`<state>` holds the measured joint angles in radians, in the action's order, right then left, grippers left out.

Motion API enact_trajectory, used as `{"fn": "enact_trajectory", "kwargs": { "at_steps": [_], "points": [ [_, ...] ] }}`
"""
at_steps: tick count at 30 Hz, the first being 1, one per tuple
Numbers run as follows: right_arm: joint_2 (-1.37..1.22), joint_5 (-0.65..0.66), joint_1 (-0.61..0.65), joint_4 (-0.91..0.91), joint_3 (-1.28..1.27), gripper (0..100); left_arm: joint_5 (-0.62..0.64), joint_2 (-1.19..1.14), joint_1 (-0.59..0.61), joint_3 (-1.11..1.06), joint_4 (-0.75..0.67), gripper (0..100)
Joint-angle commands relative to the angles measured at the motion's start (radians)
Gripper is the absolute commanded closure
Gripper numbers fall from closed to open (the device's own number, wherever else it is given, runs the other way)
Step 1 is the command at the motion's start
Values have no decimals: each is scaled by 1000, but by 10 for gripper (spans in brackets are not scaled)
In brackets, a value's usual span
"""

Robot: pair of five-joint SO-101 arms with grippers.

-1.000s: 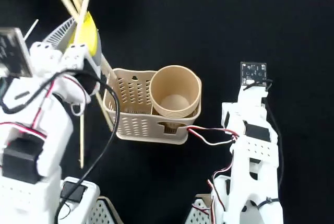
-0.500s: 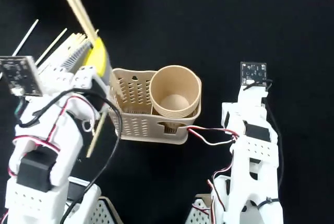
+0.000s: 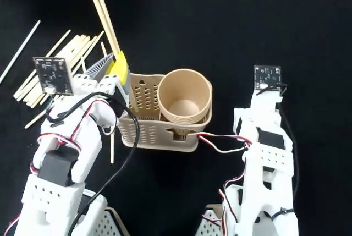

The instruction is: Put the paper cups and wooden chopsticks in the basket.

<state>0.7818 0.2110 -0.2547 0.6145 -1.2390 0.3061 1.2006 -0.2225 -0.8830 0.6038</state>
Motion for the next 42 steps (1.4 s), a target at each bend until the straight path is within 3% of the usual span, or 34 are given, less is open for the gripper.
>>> {"fn": "enact_trajectory", "kwargs": {
  "at_steps": [1,5,17,21,26,29,36,42],
  "points": [
    [1,12,11,-18,2,974,-43,14,-45,41,64,886],
    [2,12,11,-18,2,974,-44,14,-62,108,189,777],
    [2,12,8,-18,2,974,-44,14,90,222,322,769],
    [1,12,9,-18,2,974,-32,14,220,403,468,769],
    [1,12,9,-18,2,974,3,2,496,584,629,768],
    [1,12,11,-18,2,974,-87,-17,611,587,660,768],
    [-1,12,11,-18,2,974,-250,-411,621,538,621,768],
    [-1,12,11,-18,2,974,-437,-835,624,713,615,768]
  ]
}}
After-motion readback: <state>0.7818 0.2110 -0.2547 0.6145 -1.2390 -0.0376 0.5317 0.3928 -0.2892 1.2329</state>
